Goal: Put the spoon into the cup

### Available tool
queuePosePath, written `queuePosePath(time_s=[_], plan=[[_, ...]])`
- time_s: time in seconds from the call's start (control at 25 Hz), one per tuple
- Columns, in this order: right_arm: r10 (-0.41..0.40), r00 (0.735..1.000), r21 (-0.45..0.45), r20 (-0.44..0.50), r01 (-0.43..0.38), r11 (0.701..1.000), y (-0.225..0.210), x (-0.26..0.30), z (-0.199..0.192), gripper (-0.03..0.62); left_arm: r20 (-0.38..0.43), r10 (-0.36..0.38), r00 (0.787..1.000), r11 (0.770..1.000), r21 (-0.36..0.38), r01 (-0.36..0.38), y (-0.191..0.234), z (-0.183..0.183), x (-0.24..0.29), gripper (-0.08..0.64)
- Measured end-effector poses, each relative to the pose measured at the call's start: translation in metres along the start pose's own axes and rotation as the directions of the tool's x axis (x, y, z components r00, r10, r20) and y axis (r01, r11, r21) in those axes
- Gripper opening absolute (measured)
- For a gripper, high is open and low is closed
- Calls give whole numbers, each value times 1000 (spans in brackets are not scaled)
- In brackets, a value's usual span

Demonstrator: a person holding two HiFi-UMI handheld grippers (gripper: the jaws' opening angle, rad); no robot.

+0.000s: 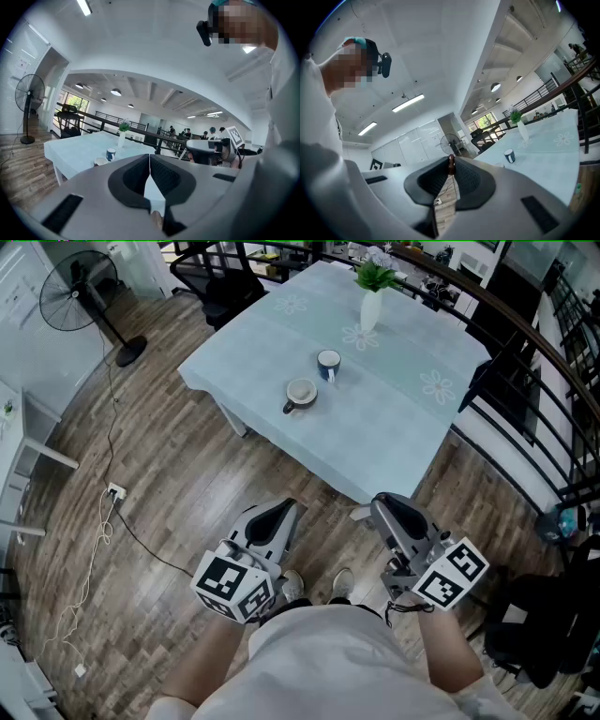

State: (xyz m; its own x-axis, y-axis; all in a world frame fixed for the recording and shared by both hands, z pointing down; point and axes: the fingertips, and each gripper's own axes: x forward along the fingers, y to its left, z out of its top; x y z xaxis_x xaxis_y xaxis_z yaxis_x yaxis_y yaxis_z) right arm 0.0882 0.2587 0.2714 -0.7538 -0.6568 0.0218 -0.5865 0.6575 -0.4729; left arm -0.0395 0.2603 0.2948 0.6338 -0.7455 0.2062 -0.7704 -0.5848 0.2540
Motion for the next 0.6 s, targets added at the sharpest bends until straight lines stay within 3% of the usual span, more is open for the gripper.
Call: queuePosePath(time_s=[0.6], plan=[[40, 999, 8, -10, -40, 999, -22, -10, 7, 54, -7, 46, 999, 999, 15, -46, -16, -8, 22, 21]])
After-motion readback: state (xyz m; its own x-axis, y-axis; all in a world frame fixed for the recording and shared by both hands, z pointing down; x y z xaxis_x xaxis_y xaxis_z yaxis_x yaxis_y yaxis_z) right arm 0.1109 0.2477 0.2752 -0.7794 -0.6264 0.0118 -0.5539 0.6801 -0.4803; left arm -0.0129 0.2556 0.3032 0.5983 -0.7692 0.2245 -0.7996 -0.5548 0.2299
